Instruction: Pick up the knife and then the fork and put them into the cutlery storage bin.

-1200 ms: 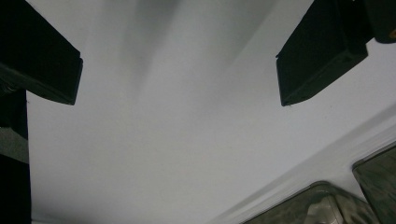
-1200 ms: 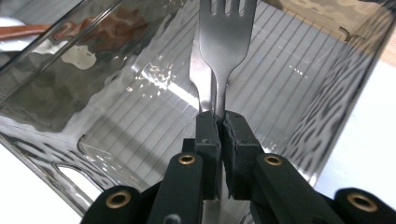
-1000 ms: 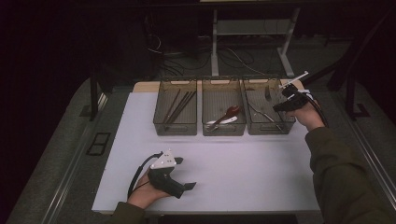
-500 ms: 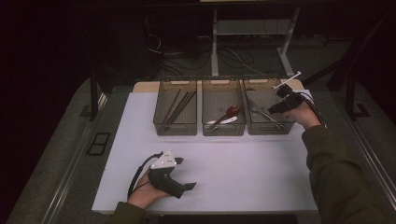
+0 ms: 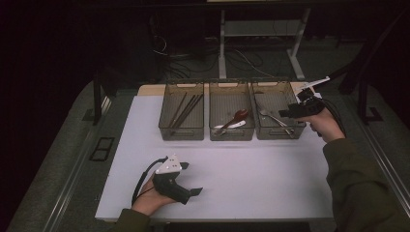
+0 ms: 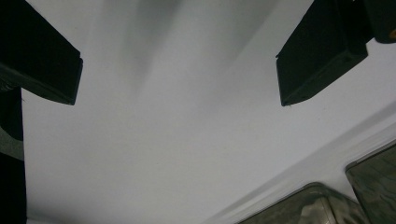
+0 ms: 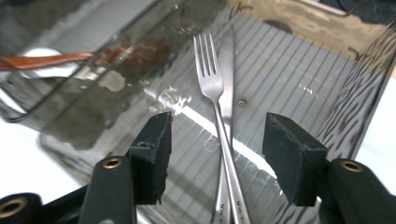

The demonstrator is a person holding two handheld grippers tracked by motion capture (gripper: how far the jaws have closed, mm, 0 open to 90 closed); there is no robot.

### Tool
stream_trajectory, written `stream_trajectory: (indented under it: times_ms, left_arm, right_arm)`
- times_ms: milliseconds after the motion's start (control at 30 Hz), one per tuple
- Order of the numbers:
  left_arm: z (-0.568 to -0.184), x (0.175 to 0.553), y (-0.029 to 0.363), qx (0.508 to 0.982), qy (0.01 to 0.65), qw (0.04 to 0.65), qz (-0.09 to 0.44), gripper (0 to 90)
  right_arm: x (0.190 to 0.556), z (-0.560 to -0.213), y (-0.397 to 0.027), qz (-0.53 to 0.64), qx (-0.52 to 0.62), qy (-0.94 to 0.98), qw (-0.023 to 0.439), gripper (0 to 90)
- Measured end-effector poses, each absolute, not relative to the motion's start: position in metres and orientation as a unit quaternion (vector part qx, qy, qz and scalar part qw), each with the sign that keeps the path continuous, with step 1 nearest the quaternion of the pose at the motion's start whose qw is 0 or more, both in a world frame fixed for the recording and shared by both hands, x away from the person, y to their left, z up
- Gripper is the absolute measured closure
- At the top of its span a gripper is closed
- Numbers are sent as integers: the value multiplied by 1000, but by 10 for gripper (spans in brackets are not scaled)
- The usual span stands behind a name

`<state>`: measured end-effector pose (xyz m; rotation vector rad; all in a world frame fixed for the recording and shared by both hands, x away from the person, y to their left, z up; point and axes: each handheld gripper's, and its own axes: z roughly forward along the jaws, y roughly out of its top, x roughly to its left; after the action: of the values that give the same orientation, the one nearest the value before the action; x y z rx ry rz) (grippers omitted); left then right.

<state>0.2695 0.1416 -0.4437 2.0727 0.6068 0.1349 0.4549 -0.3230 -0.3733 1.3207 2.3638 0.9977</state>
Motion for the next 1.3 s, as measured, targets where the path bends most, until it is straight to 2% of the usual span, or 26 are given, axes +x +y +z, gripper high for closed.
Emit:
stream_trajectory:
  times_ms: [433,733,1167,1300]
  left_arm:
    - [-444,269,143,845,252,468,56,0]
    - [-442,270,144,843,254,471,60,0]
    - [-441,269,148,841,256,473,65,0]
    - [-440,268,148,840,256,474,66,0]
  right_arm:
    - [399,-368,-327,426,420,788,146,309]
    - [357,-375,-320,452,392,788,145,287]
    - [319,-394,-311,472,378,786,130,246]
    - [309,-400,-308,475,382,781,138,195]
